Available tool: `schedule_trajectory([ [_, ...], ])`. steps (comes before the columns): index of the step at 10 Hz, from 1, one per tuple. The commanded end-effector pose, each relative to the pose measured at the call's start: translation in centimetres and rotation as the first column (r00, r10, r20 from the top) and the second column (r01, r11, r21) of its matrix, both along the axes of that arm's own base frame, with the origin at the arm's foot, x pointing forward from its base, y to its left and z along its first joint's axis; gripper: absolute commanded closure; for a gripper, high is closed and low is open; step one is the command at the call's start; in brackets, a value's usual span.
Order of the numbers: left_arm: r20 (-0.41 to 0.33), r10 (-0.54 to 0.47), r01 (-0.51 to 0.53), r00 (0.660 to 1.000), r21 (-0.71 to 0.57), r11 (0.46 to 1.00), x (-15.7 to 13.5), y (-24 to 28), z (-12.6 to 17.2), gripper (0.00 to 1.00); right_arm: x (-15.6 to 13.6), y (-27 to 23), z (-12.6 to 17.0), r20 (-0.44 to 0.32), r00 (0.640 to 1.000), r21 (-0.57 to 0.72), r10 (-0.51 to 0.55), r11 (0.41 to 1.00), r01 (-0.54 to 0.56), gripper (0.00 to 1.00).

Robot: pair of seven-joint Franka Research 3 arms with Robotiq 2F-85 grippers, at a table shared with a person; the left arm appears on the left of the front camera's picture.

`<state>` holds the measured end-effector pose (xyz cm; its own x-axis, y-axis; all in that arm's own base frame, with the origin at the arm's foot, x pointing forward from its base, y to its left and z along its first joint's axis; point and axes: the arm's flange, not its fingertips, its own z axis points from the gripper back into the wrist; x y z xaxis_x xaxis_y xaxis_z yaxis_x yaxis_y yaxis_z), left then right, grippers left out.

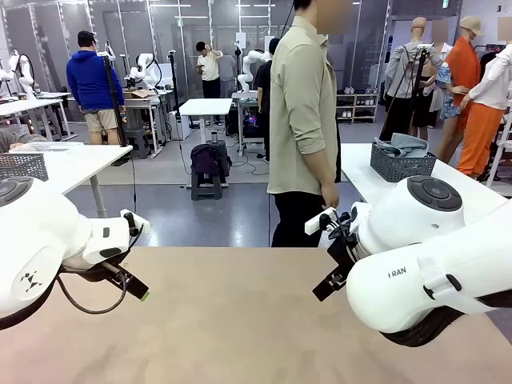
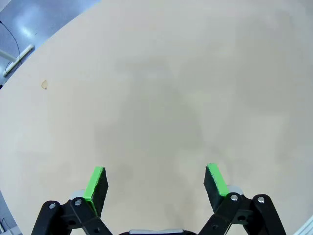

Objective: Fold the towels and place them in the basket.
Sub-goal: When a person lays out a Towel with hook on the table, fold it in half twice.

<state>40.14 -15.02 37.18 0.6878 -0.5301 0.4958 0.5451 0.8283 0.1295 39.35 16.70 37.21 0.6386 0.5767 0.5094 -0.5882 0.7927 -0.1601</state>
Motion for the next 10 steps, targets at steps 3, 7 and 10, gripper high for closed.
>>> schedule_trajectory([
  [3,-0.006,-0.002,0.002,1.000,-0.025,1.000,-0.2,0.0,0.5,0.00,-0.2,-0.2,0.6,-0.004,1.000,0.002,0.000,1.000,0.000,0.00],
  [7,0.003,-0.085,0.085,0.996,-0.112,0.990,-0.2,2.4,6.1,0.00,-1.4,-4.2,6.1,0.036,0.999,0.111,-0.010,0.994,0.006,0.00],
  [10,0.091,-0.108,0.115,0.990,-0.075,0.990,-1.3,4.6,14.0,0.00,-3.7,-7.1,11.5,0.012,0.999,0.167,0.047,0.985,-0.048,0.00],
])
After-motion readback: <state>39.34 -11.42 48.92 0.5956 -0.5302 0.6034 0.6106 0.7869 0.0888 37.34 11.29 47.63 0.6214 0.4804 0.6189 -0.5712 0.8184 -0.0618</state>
